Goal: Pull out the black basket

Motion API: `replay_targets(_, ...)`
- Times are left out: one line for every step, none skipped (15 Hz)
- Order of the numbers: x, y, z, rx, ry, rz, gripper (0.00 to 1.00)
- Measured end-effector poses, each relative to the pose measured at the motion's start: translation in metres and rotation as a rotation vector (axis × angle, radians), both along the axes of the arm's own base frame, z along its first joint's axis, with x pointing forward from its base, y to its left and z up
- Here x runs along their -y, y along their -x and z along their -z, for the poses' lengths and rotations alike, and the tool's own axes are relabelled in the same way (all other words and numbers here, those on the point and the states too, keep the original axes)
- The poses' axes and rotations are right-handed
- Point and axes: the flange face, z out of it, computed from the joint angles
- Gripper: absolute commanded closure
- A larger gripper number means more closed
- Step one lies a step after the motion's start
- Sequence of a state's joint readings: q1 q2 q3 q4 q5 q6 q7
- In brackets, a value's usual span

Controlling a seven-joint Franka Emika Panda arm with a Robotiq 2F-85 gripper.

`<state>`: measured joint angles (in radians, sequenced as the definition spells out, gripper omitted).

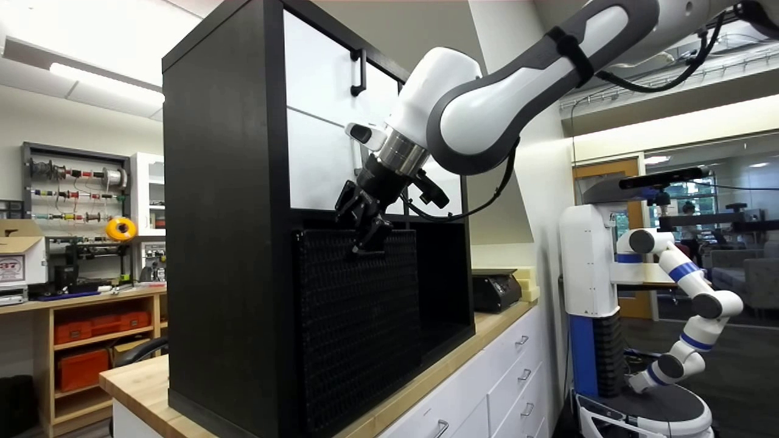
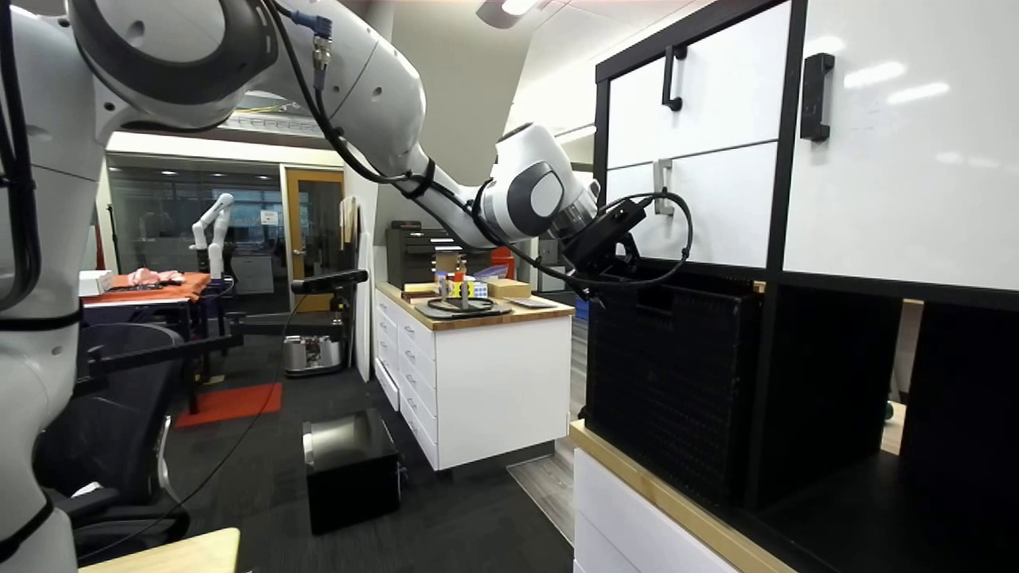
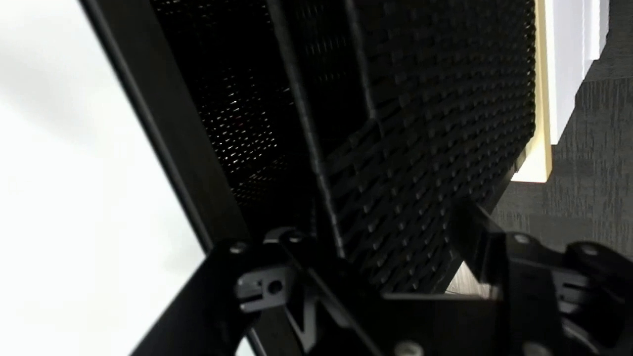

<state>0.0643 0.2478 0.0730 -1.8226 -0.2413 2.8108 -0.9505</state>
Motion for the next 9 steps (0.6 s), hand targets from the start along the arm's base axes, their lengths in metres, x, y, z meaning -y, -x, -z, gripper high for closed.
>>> replay_targets(0.0, -0.001, -0.002, 0.005, 0.003, -0.005, 0.67)
replay_targets(0.001, -0.002, -0.006, 0.012, 0.005, -0.009, 0.73)
replay_targets(0.002, -0.003, -0.01, 0.019, 0.008, -0.012, 0.8)
replay_targets(0.003, -0.004, -0.013, 0.025, 0.01, -0.015, 0.86)
replay_targets(0.003, -0.005, -0.016, 0.031, 0.012, -0.017, 0.93)
replay_targets(0.004, -0.005, -0.018, 0.033, 0.012, -0.02, 0.98)
replay_targets(0.004, -0.004, -0.02, 0.033, 0.01, -0.023, 0.99)
replay_targets(0.003, -0.003, -0.022, 0.033, 0.009, -0.028, 1.0)
replay_targets(0.002, -0.003, -0.023, 0.033, 0.008, -0.033, 1.0)
